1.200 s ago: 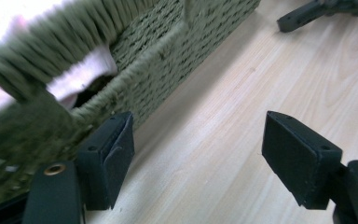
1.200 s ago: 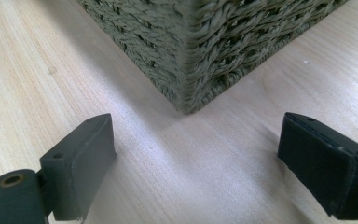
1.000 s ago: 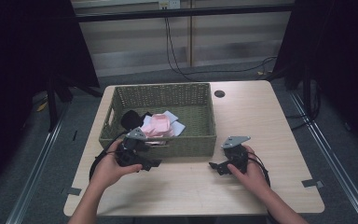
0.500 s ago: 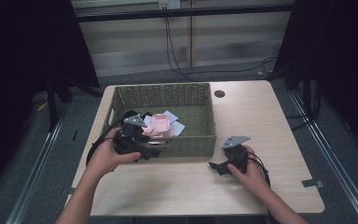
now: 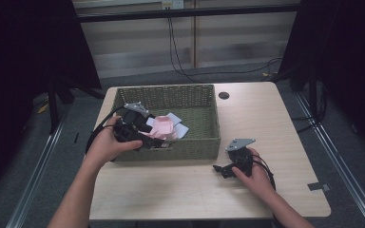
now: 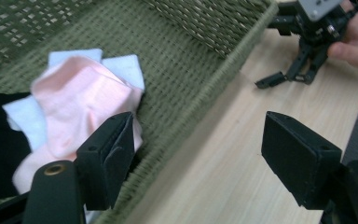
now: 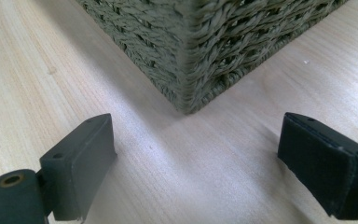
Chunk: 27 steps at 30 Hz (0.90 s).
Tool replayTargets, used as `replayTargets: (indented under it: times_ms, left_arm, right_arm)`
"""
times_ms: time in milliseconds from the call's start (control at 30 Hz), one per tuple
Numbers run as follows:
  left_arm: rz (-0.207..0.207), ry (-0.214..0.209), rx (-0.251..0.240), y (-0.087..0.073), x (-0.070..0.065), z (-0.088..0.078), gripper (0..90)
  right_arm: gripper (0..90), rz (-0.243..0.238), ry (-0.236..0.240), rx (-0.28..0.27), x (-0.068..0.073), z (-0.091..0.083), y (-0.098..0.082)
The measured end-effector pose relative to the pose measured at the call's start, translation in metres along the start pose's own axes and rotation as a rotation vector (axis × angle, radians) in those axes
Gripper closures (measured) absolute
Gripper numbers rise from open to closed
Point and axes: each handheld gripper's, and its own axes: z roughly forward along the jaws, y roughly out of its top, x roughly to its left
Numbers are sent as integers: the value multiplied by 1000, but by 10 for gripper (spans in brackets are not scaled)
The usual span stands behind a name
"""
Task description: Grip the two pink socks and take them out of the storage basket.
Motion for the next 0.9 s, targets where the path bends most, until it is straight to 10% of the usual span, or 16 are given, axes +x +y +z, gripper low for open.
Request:
replayTargets:
  times_ms: [900]
  left_arm:
    - [-16,53,49,28,46,16,263]
  right_arm:
    - [102,3,1,-1,0,0,0]
